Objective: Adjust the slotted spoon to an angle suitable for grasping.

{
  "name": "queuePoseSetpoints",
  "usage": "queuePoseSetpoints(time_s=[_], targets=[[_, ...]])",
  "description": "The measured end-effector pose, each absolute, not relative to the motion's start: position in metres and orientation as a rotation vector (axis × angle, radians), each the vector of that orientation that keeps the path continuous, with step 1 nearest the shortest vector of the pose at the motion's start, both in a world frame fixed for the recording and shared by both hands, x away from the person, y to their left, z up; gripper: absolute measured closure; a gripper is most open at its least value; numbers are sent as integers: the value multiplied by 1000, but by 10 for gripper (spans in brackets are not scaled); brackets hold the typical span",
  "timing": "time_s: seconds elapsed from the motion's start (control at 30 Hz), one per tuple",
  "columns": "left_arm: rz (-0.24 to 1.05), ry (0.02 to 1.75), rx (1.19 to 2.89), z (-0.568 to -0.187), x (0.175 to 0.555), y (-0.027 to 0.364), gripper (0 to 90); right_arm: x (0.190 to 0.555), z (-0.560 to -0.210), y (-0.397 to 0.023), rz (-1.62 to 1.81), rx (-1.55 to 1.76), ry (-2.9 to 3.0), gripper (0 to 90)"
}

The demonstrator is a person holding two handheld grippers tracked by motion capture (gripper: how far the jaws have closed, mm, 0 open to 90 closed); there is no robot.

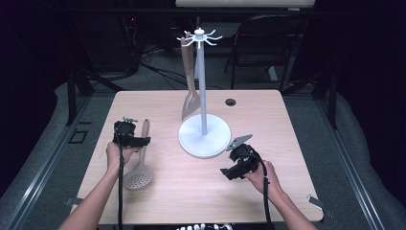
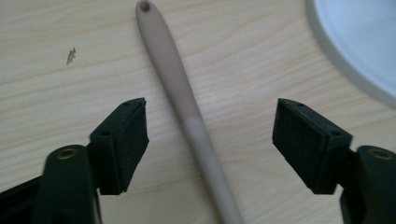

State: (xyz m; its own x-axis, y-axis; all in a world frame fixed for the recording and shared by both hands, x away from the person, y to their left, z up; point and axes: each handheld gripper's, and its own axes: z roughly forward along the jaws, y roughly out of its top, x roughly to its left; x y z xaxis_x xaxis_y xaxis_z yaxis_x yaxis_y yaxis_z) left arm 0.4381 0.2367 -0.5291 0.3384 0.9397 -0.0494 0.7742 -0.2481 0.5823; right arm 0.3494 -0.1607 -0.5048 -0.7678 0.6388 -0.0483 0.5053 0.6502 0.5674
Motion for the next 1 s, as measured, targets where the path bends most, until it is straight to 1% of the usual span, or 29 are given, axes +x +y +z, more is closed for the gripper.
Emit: queuePoseSetpoints(time_s=[0.03,0.1,0.13,0.17,0.27,0.3,0.33,0.37,0.43,0.57,0.73,1.0], targets=[[404,1506,2103,-532,440,237,324,350,-505,-161,791,927,2631,171],[379,1529,2102,-537,442,237,370,349,-505,-161,794,929,2630,172],[373,1534,2109,-538,443,237,428,349,-505,-161,794,930,2627,172],[367,1539,2115,-540,445,237,435,349,-505,-161,790,926,2629,172],[358,1553,2147,-546,448,236,499,349,-505,-161,791,931,2631,173],[361,1551,2157,-548,448,235,518,349,-506,-161,796,937,2622,173],[378,1547,2177,-550,449,235,555,350,-506,-161,792,931,2629,173],[391,1545,2206,-553,450,234,567,350,-506,-161,793,928,2631,173],[388,1541,2225,-557,451,233,615,350,-506,-161,792,928,2629,173],[397,1526,2251,-558,452,231,628,349,-505,-161,786,925,2627,174],[343,1519,2246,-556,449,234,652,350,-506,-160,778,927,2634,174],[280,1490,2276,-553,436,247,722,349,-506,-162,784,933,2632,175]])
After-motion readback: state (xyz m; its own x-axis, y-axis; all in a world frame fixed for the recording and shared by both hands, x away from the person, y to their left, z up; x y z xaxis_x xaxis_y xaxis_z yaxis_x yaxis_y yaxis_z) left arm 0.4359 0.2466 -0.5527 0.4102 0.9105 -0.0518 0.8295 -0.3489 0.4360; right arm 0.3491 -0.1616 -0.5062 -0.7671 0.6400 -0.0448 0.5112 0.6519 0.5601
